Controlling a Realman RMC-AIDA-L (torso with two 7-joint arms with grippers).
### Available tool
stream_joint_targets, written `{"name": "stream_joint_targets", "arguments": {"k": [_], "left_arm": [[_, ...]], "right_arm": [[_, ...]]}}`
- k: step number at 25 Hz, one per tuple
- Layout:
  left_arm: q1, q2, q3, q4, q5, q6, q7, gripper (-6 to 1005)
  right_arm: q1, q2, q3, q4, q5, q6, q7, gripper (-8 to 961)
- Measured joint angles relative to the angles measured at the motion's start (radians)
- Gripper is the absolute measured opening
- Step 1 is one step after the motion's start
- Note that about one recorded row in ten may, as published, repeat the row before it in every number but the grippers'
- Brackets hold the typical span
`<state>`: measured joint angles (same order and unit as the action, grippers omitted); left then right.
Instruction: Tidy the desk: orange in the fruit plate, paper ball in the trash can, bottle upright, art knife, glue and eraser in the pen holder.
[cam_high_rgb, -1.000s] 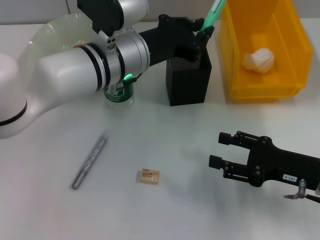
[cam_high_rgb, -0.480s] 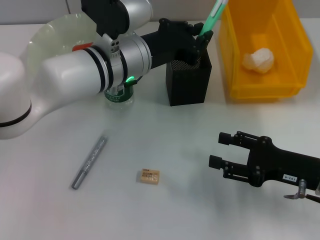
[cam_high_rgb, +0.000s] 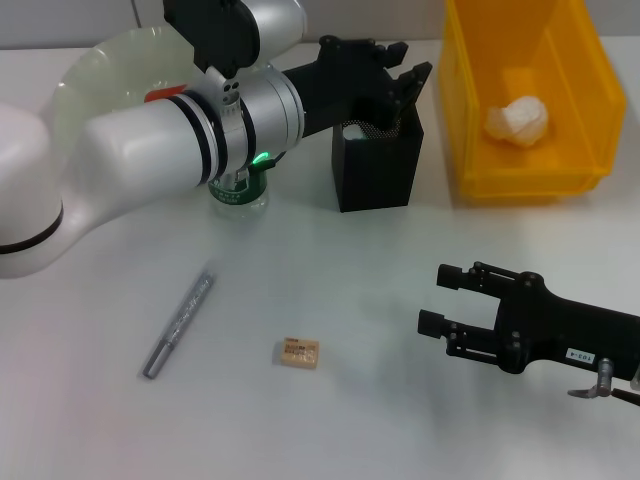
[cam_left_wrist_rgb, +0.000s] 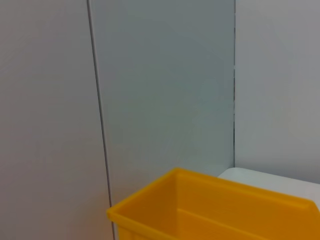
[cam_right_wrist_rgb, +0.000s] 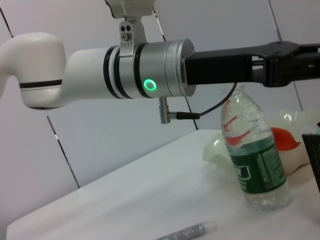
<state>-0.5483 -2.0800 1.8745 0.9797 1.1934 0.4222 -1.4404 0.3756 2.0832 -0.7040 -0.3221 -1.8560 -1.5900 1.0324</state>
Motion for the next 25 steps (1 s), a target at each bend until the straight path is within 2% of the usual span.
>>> {"name": "stream_joint_targets", "arguments": {"k": [7,12,13,14,16,17,18,22,23,25], "left_arm": [[0.043,0.003,-0.028,0.070,-0.006,0.083,-0.012,362],[0.096,0.008,-0.125,0.114,-0.057,0.277,-0.013,425],[0.109,0.008,-0.182,0.112,-0.079,0.397,-0.013,441],[0.109,0.008,-0.182,0.112,-0.079,0.397,-0.013,458],[0.116,0.008,-0.233,0.101,-0.087,0.499,-0.013,491],[0.116,0.008,-0.233,0.101,-0.087,0.499,-0.013,507],[0.119,0.010,-0.293,0.075,-0.086,0.615,-0.012,524],[0.112,0.015,-0.366,0.004,-0.081,0.754,-0.005,589],[0.104,0.017,-0.408,-0.042,-0.079,0.822,-0.002,604],[0.101,0.017,-0.435,-0.066,-0.079,0.855,-0.001,636]], "right_arm": [[-0.005,0.000,0.000,0.000,0.000,-0.005,0.000,729],[-0.008,-0.001,0.000,0.000,0.000,-0.006,0.002,729],[-0.008,-0.001,0.000,0.000,0.000,-0.006,0.002,729],[-0.008,-0.001,0.000,0.000,0.000,-0.006,0.002,729],[-0.008,-0.001,0.000,0.000,0.000,-0.007,0.002,729],[-0.008,-0.002,0.000,0.000,0.000,-0.007,0.002,729],[-0.008,-0.002,0.000,0.000,0.000,-0.007,0.002,728],[-0.006,-0.002,-0.001,0.000,0.000,-0.008,0.002,728],[-0.005,-0.002,-0.003,0.000,0.000,-0.009,0.002,728],[-0.005,-0.002,-0.004,0.000,0.000,-0.011,0.001,728]]}}
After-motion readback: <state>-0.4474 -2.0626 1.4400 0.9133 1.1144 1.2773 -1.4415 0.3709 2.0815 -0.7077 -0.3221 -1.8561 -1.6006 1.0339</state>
